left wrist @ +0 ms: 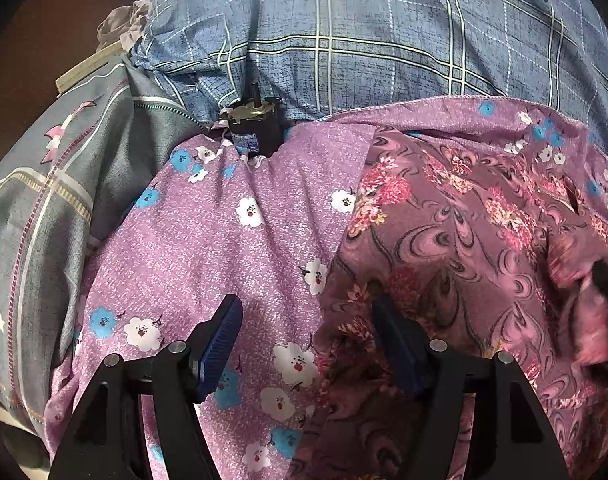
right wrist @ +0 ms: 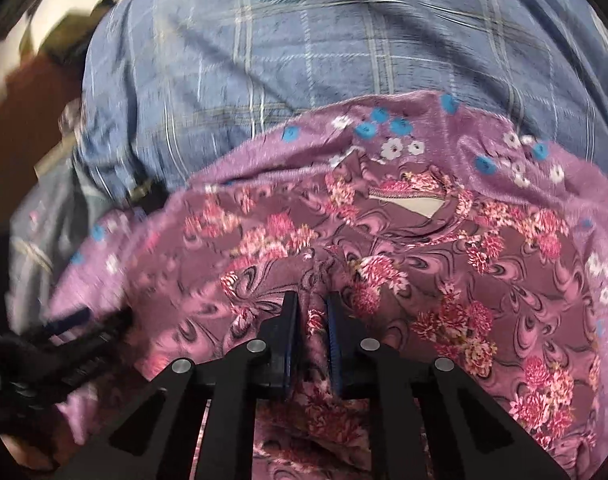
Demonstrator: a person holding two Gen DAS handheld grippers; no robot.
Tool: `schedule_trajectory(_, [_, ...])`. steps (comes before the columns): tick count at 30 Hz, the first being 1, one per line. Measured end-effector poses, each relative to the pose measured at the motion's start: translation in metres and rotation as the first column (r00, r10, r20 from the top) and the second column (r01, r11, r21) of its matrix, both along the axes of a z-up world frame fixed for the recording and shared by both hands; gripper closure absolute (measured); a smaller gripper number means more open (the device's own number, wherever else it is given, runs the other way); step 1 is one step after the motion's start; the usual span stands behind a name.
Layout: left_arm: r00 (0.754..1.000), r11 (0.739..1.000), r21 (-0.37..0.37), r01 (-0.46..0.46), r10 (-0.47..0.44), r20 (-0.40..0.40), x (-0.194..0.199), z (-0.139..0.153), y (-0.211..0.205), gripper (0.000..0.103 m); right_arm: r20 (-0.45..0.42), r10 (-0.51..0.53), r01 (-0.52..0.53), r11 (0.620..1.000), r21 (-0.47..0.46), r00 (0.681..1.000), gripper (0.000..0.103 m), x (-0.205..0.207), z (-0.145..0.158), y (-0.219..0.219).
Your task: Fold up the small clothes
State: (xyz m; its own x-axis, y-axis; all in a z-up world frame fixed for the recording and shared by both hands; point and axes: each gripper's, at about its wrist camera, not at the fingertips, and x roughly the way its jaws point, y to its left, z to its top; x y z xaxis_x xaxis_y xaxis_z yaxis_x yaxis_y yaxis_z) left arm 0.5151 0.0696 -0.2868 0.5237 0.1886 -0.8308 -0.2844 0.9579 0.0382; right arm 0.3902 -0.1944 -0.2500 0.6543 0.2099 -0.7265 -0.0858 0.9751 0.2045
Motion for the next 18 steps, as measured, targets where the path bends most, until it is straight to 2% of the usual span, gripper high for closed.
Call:
schedule_trajectory(2, [1.000, 1.000, 0.012, 0.006, -0.006, 0.001, 0.000, 0.001, -0.001, 0.037, 0.011, -0.017, 0.016, 0.996, 0.089, 1.000, 0.090, 0.000, 0.007, -0.015])
schedule_trajectory(4, [1.000, 1.000, 0.012, 0.009, -0.009, 0.004, -0.001, 0.003, -0.001, 0.037, 0.013, -0.044, 0.040, 0.975, 0.218, 0.999, 0.089, 0.001, 0.012, -0.036])
schedule_trajectory(6, [1.000, 1.000, 0.006, 0.006, -0.006, 0.012, -0.003, 0.006, 0.001, 0.037, 0.002, -0.074, 0.068, 0.932, 0.357, 0.997, 0.089, 0.003, 0.012, -0.062])
schedule_trajectory(8, [1.000, 1.000, 0.005, 0.006, -0.006, 0.025, -0.005, 0.010, 0.004, 0.037, -0.031, -0.114, 0.116, 0.887, 0.448, 0.993, 0.090, 0.004, 0.005, -0.088])
schedule_trajectory(14, [1.000, 1.000, 0.007, 0.021, -0.022, 0.015, -0.005, 0.011, 0.002, 0.037, -0.165, -0.201, 0.260, 0.754, 0.603, 0.966, 0.089, 0.003, -0.027, -0.154])
schedule_trajectory(15, [1.000, 1.000, 0.007, 0.024, -0.024, 0.014, -0.005, 0.011, 0.001, 0.037, -0.184, -0.220, 0.287, 0.740, 0.609, 0.958, 0.089, 0.001, -0.031, -0.165])
schedule_trajectory(16, [1.000, 1.000, 0.010, 0.028, -0.028, 0.013, -0.005, 0.012, 0.001, 0.037, -0.199, -0.233, 0.307, 0.732, 0.609, 0.952, 0.084, -0.001, -0.033, -0.173])
schedule_trajectory(18, [0.999, 0.999, 0.020, 0.031, -0.031, 0.014, -0.006, 0.014, 0.001, 0.037, -0.224, -0.283, 0.361, 0.722, 0.590, 0.933, 0.083, -0.007, -0.033, -0.193])
